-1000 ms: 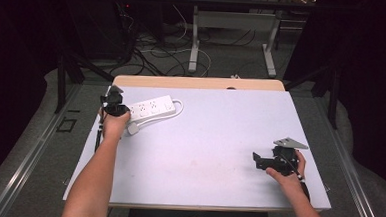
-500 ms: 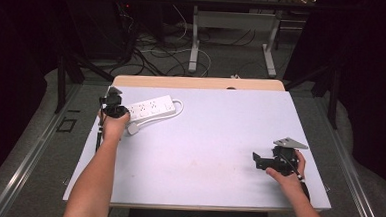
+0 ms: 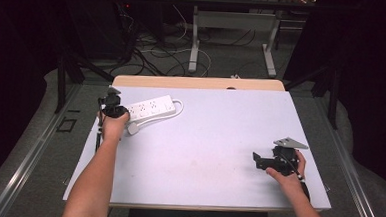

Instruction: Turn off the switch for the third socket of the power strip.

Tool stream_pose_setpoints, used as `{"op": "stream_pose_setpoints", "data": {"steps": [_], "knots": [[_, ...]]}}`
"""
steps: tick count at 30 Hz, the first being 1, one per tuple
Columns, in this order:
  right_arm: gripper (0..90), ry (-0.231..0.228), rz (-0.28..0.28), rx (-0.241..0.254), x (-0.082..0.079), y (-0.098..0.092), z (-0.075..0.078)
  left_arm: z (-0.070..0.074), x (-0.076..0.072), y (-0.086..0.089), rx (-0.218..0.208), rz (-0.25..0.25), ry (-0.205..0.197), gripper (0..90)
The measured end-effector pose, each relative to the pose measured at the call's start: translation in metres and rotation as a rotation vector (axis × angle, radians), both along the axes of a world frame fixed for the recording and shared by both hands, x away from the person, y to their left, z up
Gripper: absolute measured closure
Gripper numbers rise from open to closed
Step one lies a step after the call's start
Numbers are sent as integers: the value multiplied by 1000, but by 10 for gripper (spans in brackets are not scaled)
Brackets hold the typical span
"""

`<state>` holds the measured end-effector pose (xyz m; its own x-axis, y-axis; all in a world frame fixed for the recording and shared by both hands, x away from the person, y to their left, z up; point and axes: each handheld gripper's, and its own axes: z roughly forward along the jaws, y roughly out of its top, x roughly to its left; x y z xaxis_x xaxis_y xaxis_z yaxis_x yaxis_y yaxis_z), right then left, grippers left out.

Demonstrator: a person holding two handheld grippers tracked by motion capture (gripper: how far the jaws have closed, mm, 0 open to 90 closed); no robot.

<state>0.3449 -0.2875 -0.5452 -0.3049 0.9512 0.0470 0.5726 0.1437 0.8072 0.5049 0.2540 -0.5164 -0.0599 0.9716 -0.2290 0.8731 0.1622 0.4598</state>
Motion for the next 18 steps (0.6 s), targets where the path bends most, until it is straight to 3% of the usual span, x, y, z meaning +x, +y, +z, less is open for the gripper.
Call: {"op": "stream_pose_setpoints", "data": {"steps": [10,18], "knots": [[0,-2,0,-1,0,-1,0,3,-2,6,-15,-4,-1,841],[0,-2,1,0,0,-1,0,7,-4,9,-19,3,-30,795]]}}
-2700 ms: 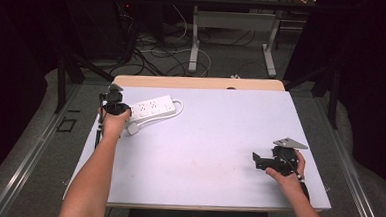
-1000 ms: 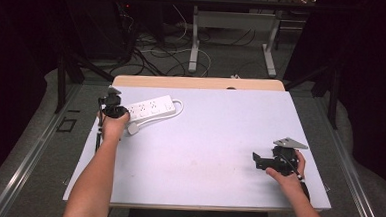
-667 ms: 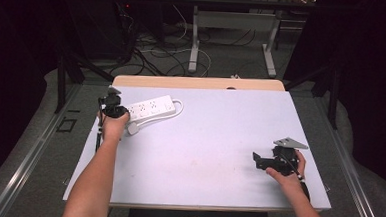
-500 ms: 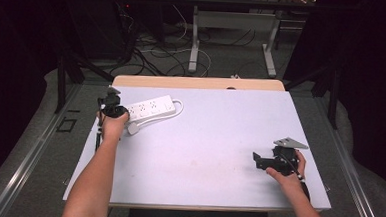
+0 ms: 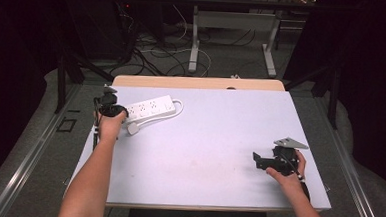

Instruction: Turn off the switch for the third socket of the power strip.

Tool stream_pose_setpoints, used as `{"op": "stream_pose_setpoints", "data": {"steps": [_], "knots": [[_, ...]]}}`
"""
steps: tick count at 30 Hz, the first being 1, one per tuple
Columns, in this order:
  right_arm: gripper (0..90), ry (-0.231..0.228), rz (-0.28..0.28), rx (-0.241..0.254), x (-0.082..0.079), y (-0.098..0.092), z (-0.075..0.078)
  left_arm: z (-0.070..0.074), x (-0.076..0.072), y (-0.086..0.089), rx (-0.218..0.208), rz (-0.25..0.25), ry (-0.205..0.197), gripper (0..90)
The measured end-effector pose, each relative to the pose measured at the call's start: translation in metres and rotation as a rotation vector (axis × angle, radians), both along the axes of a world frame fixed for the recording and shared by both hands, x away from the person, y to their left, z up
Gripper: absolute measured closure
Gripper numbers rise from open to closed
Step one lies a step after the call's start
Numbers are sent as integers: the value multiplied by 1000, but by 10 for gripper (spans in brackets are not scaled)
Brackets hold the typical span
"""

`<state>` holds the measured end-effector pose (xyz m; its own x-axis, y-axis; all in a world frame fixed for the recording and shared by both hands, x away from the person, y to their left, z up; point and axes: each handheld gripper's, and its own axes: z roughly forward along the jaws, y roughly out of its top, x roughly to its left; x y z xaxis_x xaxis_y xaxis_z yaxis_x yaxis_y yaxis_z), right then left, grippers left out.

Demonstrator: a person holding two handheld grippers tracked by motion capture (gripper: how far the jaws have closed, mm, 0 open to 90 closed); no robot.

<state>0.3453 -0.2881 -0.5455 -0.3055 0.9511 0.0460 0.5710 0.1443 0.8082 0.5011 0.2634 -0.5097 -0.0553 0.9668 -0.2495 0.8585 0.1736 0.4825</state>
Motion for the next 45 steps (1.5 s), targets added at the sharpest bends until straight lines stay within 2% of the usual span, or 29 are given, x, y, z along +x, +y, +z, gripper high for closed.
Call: {"op": "stream_pose_setpoints", "data": {"steps": [2,4,5,6,8,12,24,28,34,35,36,38,39,41,43,45], "knots": [[0,-1,-1,-1,0,0,0,1,-1,0,-17,2,-5,781],[0,1,-3,1,0,0,0,2,-1,1,-12,-3,-9,762],[0,3,-6,-2,0,0,1,3,-2,1,-26,-1,-8,755],[0,3,-4,-1,0,0,0,3,-2,2,-13,-13,-10,748],[0,5,-4,-1,-1,0,0,4,-3,0,-30,-8,-16,738],[0,0,-1,2,0,0,0,7,-4,0,-38,-18,-28,723],[0,2,0,-5,0,0,0,11,-6,1,-26,-39,-58,613],[0,1,-3,0,0,0,0,13,-7,0,-42,-26,-69,586],[0,1,-2,-3,0,0,0,15,-9,-1,-39,-43,-85,554],[0,1,-4,-2,0,1,0,17,-10,0,-42,-55,-64,547],[0,2,-2,4,0,1,0,16,-10,-1,-42,-48,-89,542],[0,3,-4,2,0,1,1,17,-11,-3,-36,-50,-96,525],[0,4,-4,1,0,1,0,18,-12,-3,-34,-59,-87,516],[0,4,-4,1,0,1,0,18,-12,-4,-34,-59,-105,502],[0,4,-4,1,0,1,0,20,-13,-5,-27,-71,-99,484],[0,2,-3,-2,0,0,0,20,-13,-7,-21,-71,-118,470]]}}
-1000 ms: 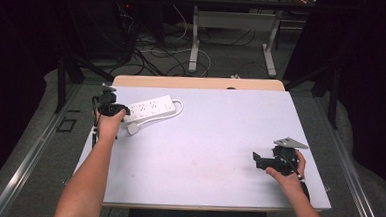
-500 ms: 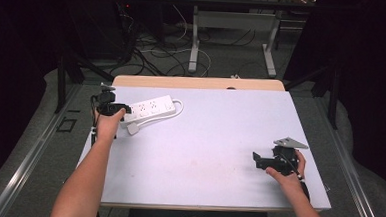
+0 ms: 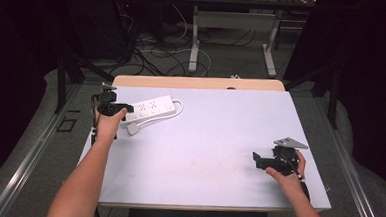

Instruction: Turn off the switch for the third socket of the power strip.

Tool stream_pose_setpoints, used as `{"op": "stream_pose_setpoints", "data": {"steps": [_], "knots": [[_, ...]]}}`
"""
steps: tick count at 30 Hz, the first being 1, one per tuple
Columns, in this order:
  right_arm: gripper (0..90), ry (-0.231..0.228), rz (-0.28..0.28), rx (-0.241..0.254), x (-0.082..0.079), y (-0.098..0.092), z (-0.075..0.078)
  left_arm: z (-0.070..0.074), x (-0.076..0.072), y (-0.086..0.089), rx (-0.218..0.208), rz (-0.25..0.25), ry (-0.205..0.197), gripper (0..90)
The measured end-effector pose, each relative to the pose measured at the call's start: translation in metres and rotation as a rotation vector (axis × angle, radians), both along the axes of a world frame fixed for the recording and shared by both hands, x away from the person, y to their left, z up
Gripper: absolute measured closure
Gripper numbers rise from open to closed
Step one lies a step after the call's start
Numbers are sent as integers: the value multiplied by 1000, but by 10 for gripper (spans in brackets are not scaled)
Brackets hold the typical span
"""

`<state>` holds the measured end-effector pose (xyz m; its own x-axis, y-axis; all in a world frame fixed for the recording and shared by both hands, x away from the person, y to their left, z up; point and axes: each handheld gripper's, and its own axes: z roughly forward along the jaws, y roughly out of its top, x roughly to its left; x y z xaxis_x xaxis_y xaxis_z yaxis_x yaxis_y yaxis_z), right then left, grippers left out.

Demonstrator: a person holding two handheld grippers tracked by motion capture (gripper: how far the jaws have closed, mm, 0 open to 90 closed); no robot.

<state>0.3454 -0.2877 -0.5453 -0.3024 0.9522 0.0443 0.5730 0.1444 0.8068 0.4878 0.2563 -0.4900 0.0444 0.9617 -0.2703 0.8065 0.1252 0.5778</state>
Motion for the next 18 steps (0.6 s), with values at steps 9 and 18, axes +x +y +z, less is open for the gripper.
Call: {"op": "stream_pose_setpoints", "data": {"steps": [9,18], "knots": [[0,-3,3,3,0,-1,0,4,-3,-7,24,-44,-4,412],[0,-3,4,3,0,-1,0,8,-7,-14,38,-93,-30,365]]}}
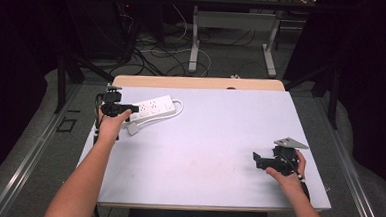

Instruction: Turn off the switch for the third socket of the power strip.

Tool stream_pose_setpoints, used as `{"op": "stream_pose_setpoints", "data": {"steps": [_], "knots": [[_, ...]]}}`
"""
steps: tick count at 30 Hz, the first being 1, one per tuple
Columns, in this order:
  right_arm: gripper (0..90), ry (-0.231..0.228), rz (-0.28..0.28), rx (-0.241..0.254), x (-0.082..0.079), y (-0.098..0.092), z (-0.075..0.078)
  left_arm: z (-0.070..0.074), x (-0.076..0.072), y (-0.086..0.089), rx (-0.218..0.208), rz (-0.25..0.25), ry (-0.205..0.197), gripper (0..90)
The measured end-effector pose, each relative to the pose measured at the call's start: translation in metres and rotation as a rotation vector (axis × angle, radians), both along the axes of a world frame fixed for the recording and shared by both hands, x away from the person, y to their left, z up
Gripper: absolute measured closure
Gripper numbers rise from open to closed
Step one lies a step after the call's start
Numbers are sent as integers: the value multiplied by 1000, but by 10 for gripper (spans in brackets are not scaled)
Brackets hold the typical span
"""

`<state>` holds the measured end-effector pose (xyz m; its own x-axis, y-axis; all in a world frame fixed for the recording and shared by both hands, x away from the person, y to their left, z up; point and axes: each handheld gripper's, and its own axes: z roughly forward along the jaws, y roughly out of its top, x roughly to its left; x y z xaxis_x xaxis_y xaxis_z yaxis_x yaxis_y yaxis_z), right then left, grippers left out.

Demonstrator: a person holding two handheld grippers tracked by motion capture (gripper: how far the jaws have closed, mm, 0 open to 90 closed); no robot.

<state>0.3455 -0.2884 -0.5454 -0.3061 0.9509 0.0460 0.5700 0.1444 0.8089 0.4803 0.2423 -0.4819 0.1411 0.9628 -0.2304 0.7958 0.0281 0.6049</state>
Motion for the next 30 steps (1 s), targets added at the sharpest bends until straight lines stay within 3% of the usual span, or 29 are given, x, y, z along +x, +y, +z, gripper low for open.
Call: {"op": "stream_pose_setpoints", "data": {"steps": [1,4,5,6,18,25,27,30], "knots": [[0,0,0,-1,0,0,0,-1,0,-2,0,3,-25,363],[0,3,-4,1,0,1,0,1,-1,-3,4,-19,-21,353],[0,3,-8,-2,0,1,0,0,-1,-5,5,-9,-45,349],[0,1,-3,1,0,1,0,1,-2,-5,7,-22,-32,345],[0,-1,0,-1,0,0,0,4,-8,-9,71,-86,-89,300],[0,1,-3,-4,-1,0,0,8,-14,-15,59,-138,-121,262],[0,1,-2,2,-1,1,0,8,-17,-19,31,-150,-118,235],[0,-1,-1,-1,0,0,0,9,-20,-24,37,-182,-109,171]]}}
